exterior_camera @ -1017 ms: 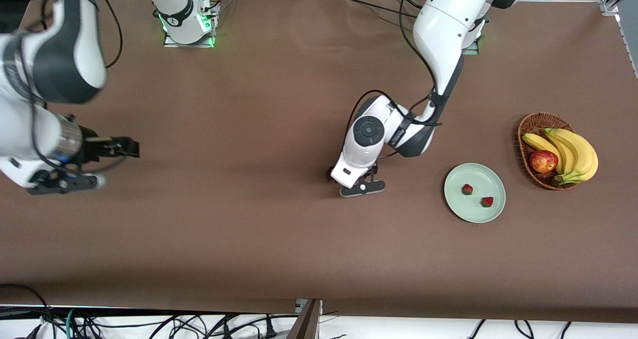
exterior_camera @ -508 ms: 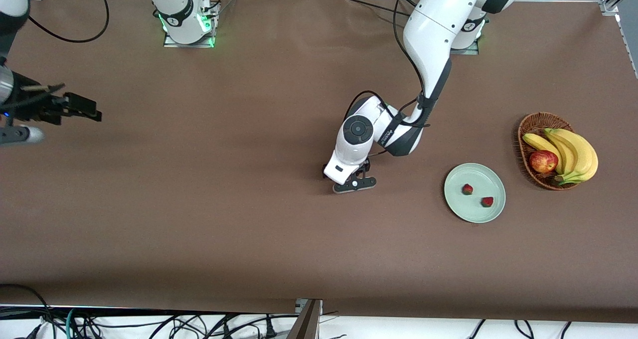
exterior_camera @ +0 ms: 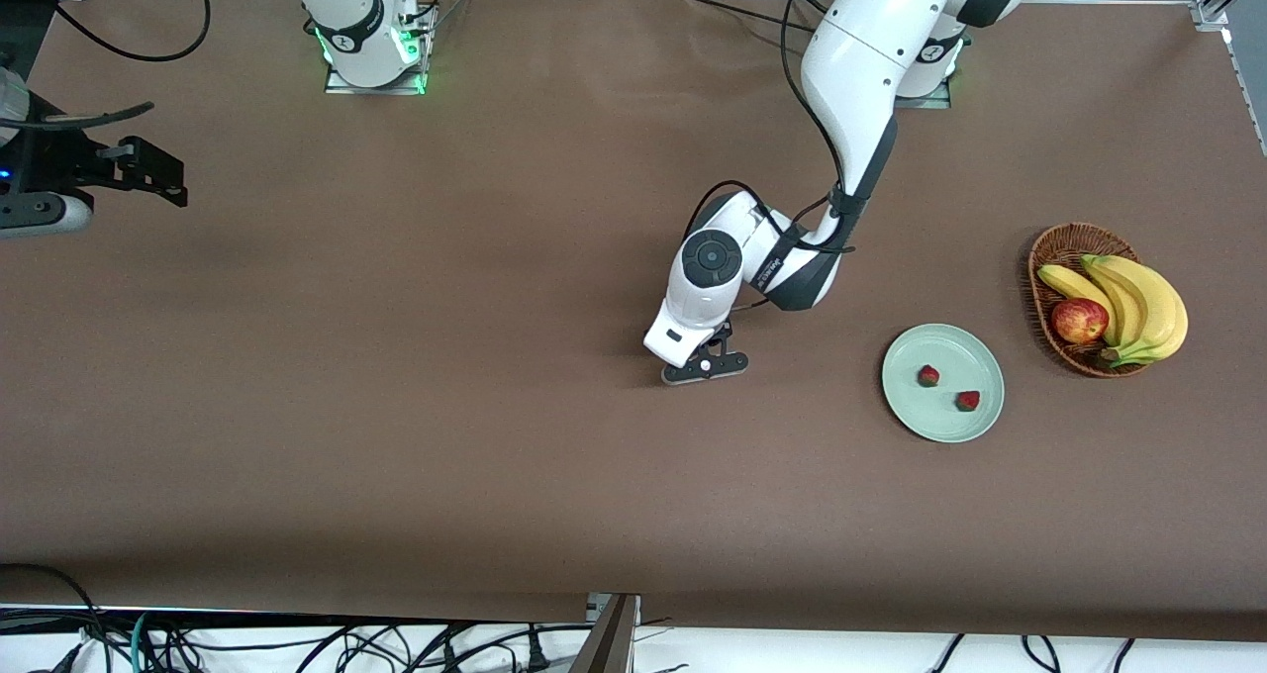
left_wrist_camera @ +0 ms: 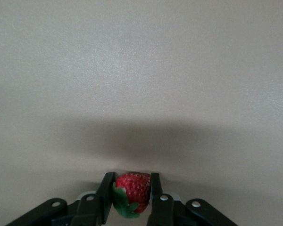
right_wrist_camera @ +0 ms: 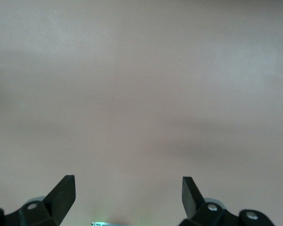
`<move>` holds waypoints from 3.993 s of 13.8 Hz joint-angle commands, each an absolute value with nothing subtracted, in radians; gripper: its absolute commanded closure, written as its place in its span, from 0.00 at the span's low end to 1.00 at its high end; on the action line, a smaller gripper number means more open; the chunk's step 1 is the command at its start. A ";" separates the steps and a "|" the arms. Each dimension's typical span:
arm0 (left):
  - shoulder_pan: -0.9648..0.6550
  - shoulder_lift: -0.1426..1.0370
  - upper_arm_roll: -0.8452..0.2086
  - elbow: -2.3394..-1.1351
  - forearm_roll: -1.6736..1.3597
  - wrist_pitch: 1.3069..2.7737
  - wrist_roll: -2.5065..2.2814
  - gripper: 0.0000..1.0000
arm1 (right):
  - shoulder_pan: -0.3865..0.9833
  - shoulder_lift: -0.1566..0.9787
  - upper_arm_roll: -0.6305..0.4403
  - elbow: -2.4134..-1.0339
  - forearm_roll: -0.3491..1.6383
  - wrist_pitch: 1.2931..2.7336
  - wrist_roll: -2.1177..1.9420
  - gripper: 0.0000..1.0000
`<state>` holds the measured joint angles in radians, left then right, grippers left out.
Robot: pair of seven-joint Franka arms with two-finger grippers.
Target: Collect all strawberries into plate
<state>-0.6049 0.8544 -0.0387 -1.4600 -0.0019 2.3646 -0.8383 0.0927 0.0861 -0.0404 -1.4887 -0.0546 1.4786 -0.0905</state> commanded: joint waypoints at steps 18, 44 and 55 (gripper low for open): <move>-0.126 0.779 0.003 -1.454 0.137 2.115 -0.150 0.85 | 0.083 0.100 -0.029 -1.488 -0.020 1.488 -0.025 0.00; 0.000 0.031 -0.051 -1.636 -0.035 1.646 -0.002 0.00 | 0.083 0.100 -0.031 -1.488 -0.023 1.489 -0.023 0.00; 0.066 -0.020 -0.106 -1.641 -0.008 1.617 0.058 0.00 | 0.080 0.100 -0.032 -1.488 -0.021 1.489 -0.021 0.00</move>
<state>0.0657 0.0464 -0.0994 -1.6126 0.0005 1.6412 0.0469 0.0917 0.0986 -0.0400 -1.4968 -0.0354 1.4880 -0.0341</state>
